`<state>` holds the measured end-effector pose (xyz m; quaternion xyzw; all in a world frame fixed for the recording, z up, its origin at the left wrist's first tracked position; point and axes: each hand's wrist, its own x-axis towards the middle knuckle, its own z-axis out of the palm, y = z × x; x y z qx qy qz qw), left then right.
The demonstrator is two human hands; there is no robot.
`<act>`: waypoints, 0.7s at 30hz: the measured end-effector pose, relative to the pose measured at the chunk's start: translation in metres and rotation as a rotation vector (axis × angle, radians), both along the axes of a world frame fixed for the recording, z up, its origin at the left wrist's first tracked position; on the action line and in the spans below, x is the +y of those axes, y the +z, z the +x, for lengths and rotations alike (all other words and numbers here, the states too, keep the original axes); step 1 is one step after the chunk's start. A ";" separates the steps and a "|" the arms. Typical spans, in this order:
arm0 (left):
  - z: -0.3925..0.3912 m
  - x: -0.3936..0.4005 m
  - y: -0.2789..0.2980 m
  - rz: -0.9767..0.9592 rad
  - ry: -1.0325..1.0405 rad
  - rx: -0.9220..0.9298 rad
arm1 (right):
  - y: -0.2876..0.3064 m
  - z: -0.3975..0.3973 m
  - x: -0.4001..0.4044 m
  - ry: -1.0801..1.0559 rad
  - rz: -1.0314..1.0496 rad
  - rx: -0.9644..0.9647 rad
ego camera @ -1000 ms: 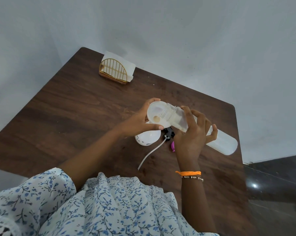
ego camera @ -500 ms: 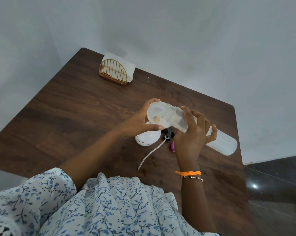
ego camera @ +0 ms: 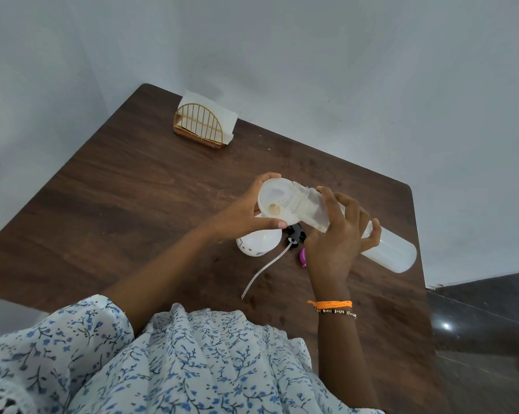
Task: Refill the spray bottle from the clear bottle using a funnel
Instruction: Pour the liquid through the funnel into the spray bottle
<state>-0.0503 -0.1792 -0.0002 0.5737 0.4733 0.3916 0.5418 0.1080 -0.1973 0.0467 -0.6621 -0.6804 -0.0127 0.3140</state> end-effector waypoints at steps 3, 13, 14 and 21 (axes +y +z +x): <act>0.000 0.000 0.000 -0.001 -0.002 0.002 | 0.000 0.000 0.000 0.000 -0.008 -0.001; -0.001 -0.001 -0.001 -0.006 0.000 -0.002 | -0.002 -0.001 0.000 -0.003 0.008 -0.006; -0.001 -0.001 -0.001 -0.005 0.000 -0.005 | -0.002 -0.001 0.000 -0.003 0.010 -0.008; -0.001 -0.001 -0.001 -0.003 0.011 0.007 | -0.001 -0.001 -0.001 -0.007 -0.003 -0.003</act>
